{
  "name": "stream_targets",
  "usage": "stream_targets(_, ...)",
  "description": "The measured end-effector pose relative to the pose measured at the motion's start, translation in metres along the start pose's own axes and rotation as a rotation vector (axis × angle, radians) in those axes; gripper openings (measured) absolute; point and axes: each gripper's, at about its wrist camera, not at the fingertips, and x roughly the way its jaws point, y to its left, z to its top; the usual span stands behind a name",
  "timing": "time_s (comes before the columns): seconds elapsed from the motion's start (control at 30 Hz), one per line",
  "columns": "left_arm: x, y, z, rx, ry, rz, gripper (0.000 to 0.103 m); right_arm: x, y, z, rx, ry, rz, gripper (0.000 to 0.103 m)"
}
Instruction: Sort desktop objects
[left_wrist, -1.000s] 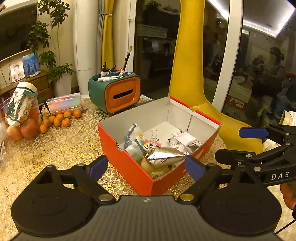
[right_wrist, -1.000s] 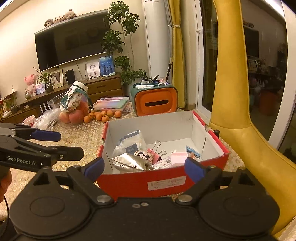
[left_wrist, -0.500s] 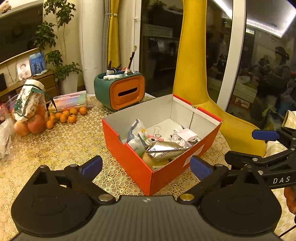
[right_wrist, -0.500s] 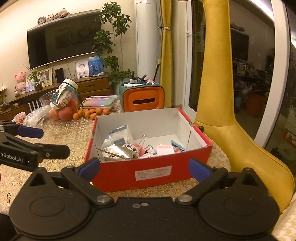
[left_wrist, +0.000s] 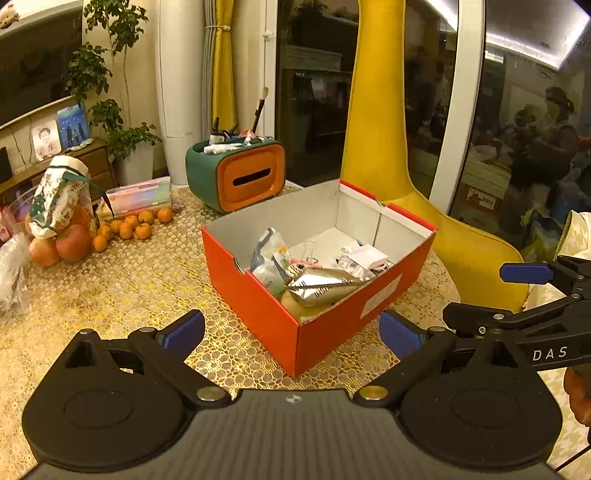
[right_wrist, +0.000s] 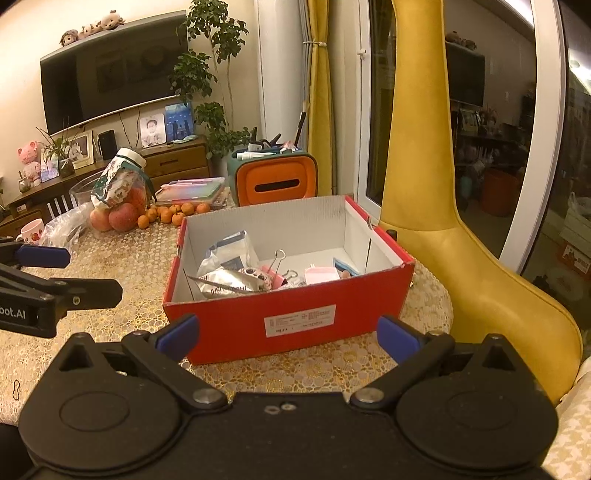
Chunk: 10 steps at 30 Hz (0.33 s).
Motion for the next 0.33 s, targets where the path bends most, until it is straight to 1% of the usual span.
stream_targets(0.17,0.0001,-0.0002,-0.0051,0.012,0.008,-0.005,0.101,0.0005,0.0013,-0.0034,0.013,0.021,-0.002,0.102)
stream_targets(0.33,-0.0012,0.0041,-0.0084,-0.001,0.023,-0.022,0.101,-0.0006,-0.0001,-0.0066,0.041,0.034,-0.009,0.103)
